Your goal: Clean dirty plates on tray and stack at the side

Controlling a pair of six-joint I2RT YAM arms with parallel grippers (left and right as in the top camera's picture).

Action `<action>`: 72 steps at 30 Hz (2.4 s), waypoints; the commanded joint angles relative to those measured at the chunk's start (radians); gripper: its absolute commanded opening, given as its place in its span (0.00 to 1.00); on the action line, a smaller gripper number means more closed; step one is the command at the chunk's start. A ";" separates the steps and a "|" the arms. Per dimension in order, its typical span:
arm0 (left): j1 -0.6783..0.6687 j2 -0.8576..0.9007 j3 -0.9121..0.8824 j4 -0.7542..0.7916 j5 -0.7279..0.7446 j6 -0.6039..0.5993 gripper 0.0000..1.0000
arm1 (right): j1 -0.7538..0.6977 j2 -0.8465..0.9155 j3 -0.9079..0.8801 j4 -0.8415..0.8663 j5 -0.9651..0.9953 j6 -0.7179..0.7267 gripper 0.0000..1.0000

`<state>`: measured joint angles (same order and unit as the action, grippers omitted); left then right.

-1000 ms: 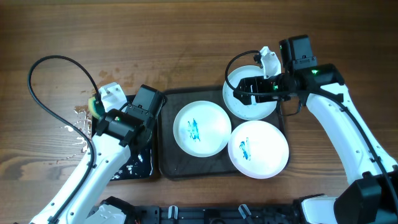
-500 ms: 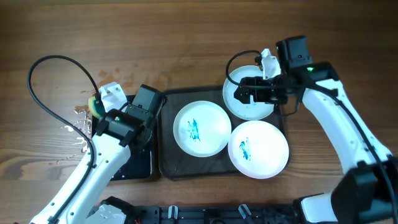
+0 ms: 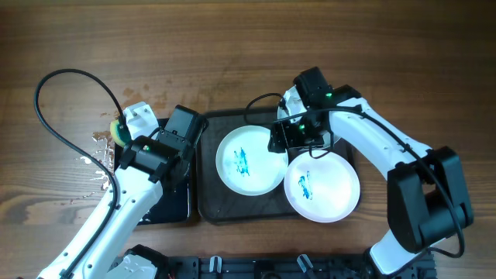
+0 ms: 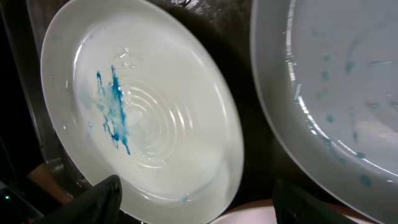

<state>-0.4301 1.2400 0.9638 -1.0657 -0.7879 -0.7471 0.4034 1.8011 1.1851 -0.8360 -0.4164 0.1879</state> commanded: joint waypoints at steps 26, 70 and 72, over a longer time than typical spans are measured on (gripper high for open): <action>-0.004 0.004 0.005 0.005 -0.020 -0.028 0.04 | 0.010 0.094 -0.016 0.013 0.082 0.100 0.41; -0.004 0.004 0.005 0.229 0.709 -0.024 0.04 | 0.012 0.170 -0.016 0.065 0.013 0.048 0.05; -0.004 0.004 0.005 0.266 0.797 -0.024 0.04 | 0.013 0.170 -0.016 0.074 -0.013 0.050 0.05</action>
<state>-0.4309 1.2400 0.9638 -0.8402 -0.1802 -0.7555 0.4110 1.9427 1.1805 -0.7765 -0.3897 0.2638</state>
